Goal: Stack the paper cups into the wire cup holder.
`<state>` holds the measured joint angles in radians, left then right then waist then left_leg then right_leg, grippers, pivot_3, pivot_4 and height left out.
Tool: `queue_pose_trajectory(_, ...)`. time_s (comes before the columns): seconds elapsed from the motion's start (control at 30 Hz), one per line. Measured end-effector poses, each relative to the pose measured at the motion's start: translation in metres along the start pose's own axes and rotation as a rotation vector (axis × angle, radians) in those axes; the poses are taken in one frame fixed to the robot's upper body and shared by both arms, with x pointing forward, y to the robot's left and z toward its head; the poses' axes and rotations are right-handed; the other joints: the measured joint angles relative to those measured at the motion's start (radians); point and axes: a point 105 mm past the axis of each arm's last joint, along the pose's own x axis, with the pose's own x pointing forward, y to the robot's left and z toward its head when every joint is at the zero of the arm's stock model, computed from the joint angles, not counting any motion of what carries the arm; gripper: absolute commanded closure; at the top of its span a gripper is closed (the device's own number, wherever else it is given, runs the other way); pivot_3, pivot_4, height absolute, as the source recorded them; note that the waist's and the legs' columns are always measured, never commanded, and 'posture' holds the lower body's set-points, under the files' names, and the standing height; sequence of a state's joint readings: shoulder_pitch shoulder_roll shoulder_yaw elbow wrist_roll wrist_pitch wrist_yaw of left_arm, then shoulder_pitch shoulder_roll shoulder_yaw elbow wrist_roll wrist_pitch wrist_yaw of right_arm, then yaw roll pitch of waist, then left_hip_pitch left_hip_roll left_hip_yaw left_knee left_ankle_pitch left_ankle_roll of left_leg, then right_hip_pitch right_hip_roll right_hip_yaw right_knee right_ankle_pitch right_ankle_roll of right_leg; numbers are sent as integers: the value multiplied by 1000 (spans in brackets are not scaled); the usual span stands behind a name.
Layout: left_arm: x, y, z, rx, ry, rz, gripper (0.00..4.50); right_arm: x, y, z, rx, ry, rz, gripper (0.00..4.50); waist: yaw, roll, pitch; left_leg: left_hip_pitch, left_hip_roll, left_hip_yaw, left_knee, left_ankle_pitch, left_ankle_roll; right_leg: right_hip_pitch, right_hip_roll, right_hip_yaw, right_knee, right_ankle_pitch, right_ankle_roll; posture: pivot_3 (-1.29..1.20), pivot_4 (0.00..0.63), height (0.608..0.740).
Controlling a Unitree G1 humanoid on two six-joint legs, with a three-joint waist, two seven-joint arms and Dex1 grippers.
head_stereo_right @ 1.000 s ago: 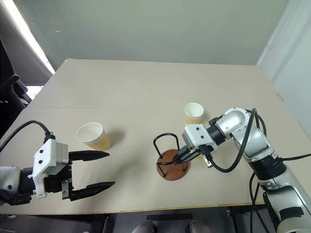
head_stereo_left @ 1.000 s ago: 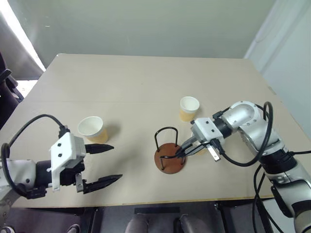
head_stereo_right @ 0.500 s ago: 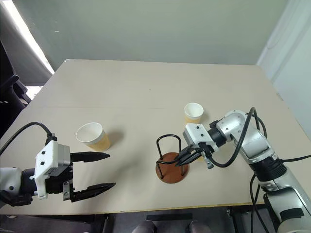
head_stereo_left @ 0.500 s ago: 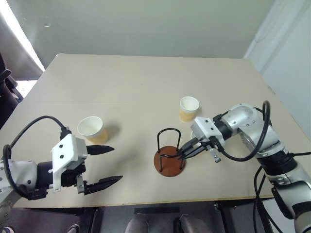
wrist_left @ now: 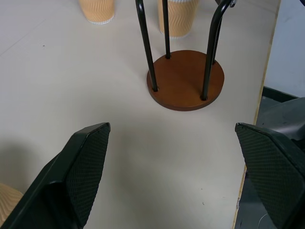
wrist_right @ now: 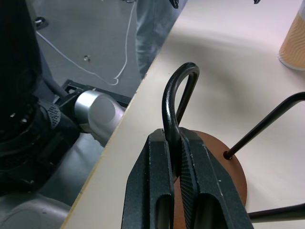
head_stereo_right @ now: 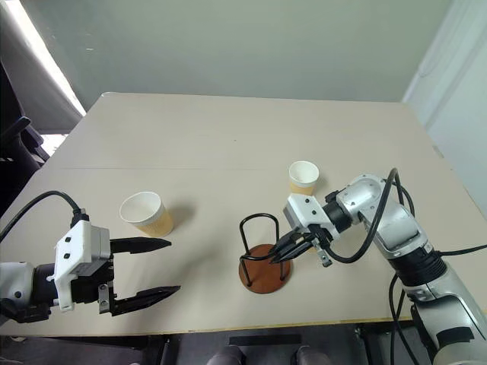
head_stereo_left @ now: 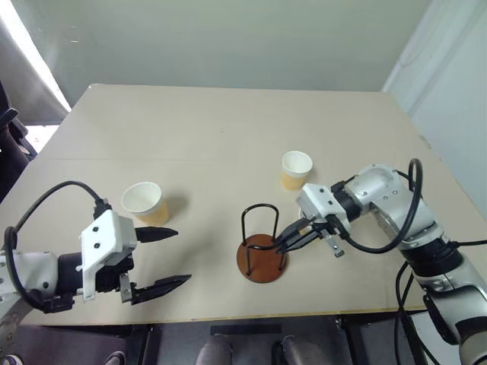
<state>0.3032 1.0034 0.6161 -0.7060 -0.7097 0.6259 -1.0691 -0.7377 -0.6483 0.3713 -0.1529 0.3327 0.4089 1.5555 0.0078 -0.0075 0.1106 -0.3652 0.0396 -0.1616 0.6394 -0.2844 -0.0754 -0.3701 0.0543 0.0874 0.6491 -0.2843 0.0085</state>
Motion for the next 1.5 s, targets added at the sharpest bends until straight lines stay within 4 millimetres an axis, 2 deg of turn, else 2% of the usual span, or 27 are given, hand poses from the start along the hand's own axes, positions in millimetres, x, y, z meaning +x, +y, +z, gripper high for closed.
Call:
queue_pose_trajectory(0.03,0,0,0,0,0,1,0,0,0,0,-4,5,-4,3771,0,0,0,0,0,0,0,0,0,0,0,0,0,0,0,0,150,740)
queue_pose_trajectory(0.37,-1,4,5,27,-15,-2,0,-1,-1,-2,-24,28,-15,257,1,0,0,0,0,0,0,0,0,0,0,0,1,0,0,0,150,740)
queue_pose_trajectory(0.4,-2,7,8,36,-18,0,0,-3,-1,-3,-28,36,-16,19,2,0,0,0,0,0,1,0,0,0,0,0,1,0,0,0,150,740)
queue_pose_trajectory(0.6,0,13,15,69,-44,-24,0,-23,5,-1,-69,109,-45,19,2,0,0,-1,0,0,2,0,0,0,0,0,1,0,0,0,150,740)
queue_pose_trajectory(0.8,3,19,46,129,-181,-62,0,-67,8,11,-124,214,-185,19,9,-1,0,0,-1,1,2,0,0,0,-1,0,1,0,1,0,150,740)
queue_pose_trajectory(0.97,16,22,48,116,-209,-106,0,-88,-5,-11,-107,329,-308,19,4,-1,0,1,4,2,3,-1,1,-1,-1,0,3,0,1,0,150,740)
queue_pose_trajectory(1.13,22,20,51,124,-220,-132,0,-83,-8,-37,-61,367,-301,19,4,-1,0,0,5,3,3,-1,1,-3,-1,1,4,0,1,0,150,740)
queue_pose_trajectory(1.5,14,19,48,109,-199,-73,0,-67,-2,-52,-61,369,-229,19,6,-1,0,0,5,4,4,-1,1,-3,-1,2,4,0,1,0,150,740)
